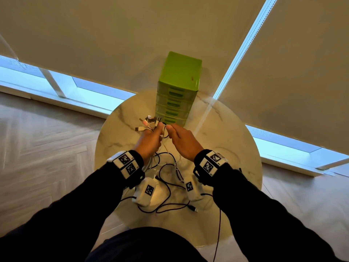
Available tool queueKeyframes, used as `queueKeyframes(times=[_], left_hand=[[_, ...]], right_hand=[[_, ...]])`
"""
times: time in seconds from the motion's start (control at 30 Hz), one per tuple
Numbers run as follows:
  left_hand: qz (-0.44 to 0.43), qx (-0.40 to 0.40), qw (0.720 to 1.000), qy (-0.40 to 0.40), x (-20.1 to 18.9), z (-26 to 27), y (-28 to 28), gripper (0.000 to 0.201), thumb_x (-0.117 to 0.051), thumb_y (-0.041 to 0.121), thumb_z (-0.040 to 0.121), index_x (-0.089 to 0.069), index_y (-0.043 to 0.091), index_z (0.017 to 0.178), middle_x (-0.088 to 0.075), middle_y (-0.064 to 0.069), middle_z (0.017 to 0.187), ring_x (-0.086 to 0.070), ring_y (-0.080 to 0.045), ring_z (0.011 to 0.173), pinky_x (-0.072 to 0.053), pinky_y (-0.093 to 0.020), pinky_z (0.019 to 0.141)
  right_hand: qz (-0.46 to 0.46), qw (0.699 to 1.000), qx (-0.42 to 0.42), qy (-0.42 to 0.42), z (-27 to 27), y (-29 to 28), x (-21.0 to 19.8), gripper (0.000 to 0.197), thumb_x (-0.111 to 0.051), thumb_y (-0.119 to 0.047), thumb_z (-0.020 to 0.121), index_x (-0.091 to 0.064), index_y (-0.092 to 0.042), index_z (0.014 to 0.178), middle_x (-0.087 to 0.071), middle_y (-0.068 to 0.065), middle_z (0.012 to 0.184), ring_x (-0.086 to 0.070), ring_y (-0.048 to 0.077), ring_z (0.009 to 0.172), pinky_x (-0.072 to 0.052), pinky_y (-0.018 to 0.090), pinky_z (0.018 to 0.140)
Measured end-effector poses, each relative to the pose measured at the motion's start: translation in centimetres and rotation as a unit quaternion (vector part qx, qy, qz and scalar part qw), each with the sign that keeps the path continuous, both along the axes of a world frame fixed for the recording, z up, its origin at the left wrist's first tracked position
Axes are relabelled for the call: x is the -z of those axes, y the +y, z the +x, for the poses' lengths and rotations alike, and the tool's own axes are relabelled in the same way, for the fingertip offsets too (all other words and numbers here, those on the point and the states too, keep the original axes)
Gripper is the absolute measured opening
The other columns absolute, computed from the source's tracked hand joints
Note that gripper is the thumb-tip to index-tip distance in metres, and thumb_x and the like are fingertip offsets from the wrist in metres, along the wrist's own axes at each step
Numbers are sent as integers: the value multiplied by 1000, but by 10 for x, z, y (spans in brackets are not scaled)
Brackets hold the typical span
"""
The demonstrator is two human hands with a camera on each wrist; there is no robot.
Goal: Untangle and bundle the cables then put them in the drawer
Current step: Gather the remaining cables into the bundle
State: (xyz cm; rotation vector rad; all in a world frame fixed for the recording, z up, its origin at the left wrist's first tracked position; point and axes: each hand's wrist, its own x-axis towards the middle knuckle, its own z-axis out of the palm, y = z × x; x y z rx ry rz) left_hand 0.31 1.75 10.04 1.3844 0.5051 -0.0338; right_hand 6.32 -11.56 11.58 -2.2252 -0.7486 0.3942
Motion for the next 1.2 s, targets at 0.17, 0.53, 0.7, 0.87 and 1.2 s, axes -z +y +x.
queueKeyframes(times=[0.17, 0.53, 0.7, 0.87, 1.2], left_hand=[[-43, 7, 999, -6, -3, 0, 5, 35, -58, 45, 98, -52, 25, 70, -34, 3, 59, -29, -10, 49, -23, -27, 49], [-84, -185, 976, -78, -22, 5, 55, 29, -53, 17, 103, -44, 23, 76, -33, 11, 53, -29, -5, 43, -25, -22, 47], [-71, -213, 968, -112, -24, -3, 66, 31, -52, 17, 104, -42, 23, 75, -34, 13, 53, -30, -5, 45, -26, -23, 49], [-63, -156, 978, -120, -20, -9, 31, 25, -54, 17, 103, -46, 24, 80, -37, 12, 58, -31, -4, 48, -25, -23, 51], [-150, 56, 978, -131, -34, 0, -70, 32, -49, 15, 106, -39, 21, 76, -26, 9, 58, -24, -7, 49, -26, -21, 48]], right_hand=[[-34, 995, -91, -13, -12, -2, 4, 33, -30, -40, 109, -53, -22, 125, -69, 10, 99, -64, 27, 83, -52, 40, 76], [-169, 979, -111, 29, -8, -58, 38, 31, -29, -43, 108, -47, -22, 93, -55, -2, 73, -55, 21, 69, -41, 35, 69], [-302, 952, -54, -7, 13, -80, 50, 45, -22, -49, 107, -55, -19, 101, -67, 9, 91, -62, 35, 84, -48, 44, 83], [-242, 969, 6, 58, 24, -77, 45, 28, -35, -38, 106, -55, -20, 102, -72, 8, 91, -65, 28, 83, -47, 34, 76], [-155, 981, 92, 74, 19, -144, 12, 22, -48, -28, 103, -56, -11, 91, -74, -2, 74, -67, 16, 74, -49, 32, 75]])
